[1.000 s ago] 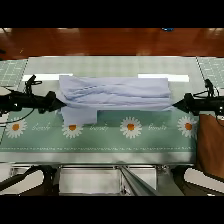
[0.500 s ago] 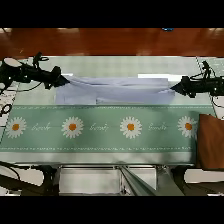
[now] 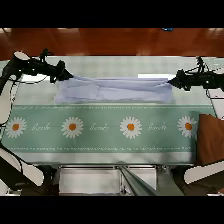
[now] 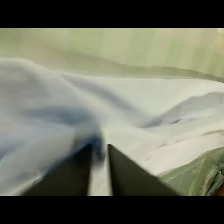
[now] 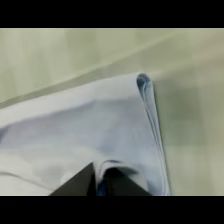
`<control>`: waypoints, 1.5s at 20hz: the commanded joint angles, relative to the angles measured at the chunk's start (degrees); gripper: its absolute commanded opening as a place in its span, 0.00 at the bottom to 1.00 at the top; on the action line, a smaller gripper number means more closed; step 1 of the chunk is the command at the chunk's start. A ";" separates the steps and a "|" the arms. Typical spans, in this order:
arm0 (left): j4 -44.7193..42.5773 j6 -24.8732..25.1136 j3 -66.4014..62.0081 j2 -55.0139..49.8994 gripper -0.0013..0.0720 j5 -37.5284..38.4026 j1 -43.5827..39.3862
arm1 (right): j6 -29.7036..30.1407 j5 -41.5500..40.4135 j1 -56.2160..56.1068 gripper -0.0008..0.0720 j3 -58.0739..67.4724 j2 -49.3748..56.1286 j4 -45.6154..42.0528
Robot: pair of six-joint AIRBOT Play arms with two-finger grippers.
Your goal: Fold the shirts.
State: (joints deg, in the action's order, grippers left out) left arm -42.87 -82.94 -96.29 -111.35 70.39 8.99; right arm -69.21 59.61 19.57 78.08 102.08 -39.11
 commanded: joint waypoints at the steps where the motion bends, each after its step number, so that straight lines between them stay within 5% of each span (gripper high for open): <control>1: -0.76 -0.28 -1.14 -1.01 0.71 2.47 0.22 | 0.26 -3.08 -2.05 0.58 1.09 1.62 0.50; 5: -12.02 -6.82 -4.59 4.00 0.71 9.81 4.94 | -3.43 9.05 4.55 0.58 5.88 -1.62 -3.06; 8: -20.65 -6.75 -3.58 15.65 0.71 4.17 8.20 | -2.78 15.91 14.32 0.58 5.40 -8.70 -5.40; 11: -18.67 1.95 11.23 32.20 0.71 -0.15 3.17 | -2.78 7.72 21.46 0.58 -6.78 -17.14 -7.34; 15: -18.64 2.71 36.81 47.21 0.71 -17.25 -8.44 | 1.92 3.41 19.54 0.59 -19.45 -15.80 -2.93; 21: -14.29 0.66 42.36 43.85 0.71 -18.45 -12.96 | 3.58 1.44 10.03 0.59 -16.28 -4.33 5.42; 30: -13.62 0.63 42.36 42.75 0.71 -18.32 -12.96 | -3.10 1.62 -1.31 0.55 -0.33 7.19 5.92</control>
State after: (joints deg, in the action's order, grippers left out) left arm -56.84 -82.30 -54.08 -68.49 52.38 -3.88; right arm -70.41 61.73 21.32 73.45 106.24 -32.75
